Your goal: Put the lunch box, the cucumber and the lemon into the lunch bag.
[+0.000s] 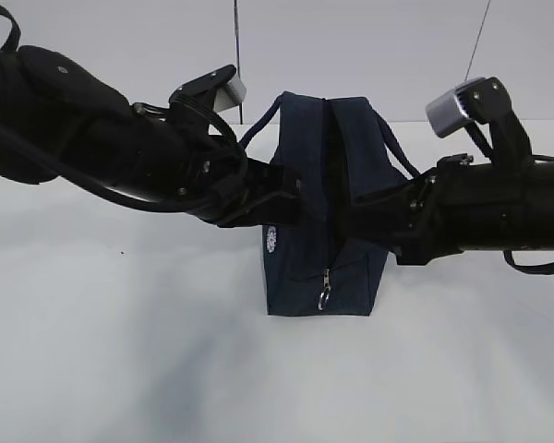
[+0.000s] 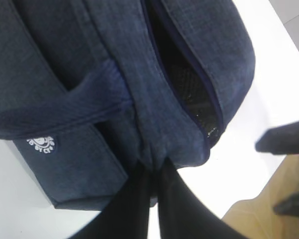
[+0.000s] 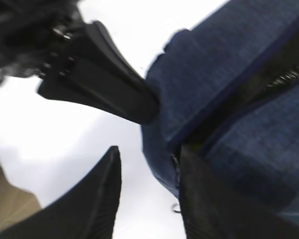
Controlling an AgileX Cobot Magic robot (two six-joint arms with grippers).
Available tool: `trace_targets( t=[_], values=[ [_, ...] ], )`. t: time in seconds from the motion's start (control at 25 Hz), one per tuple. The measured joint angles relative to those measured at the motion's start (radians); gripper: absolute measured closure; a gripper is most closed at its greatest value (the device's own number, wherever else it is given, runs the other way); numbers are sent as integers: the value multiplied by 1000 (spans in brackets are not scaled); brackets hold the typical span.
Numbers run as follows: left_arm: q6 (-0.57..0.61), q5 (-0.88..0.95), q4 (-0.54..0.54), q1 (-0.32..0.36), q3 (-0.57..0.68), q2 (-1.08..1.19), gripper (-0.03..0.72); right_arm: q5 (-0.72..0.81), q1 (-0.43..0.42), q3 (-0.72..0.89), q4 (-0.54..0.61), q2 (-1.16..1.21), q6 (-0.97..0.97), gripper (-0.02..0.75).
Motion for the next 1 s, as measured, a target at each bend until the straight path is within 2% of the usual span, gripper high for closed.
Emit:
trace_targets(
  t=[0.24, 0.8, 0.88, 1.0],
  values=[
    [0, 0, 0, 0, 0, 0, 694, -44, 7, 0, 51, -27, 5, 436],
    [0, -20, 0, 0, 0, 0, 694, -25, 8, 0, 54, 7, 50, 437],
    [0, -20, 5, 0, 0, 0, 694, -25, 8, 0, 16, 7, 92, 436],
    [0, -22, 13, 0, 0, 0, 694, -4, 8, 0, -144, 7, 169, 436]
  ],
)
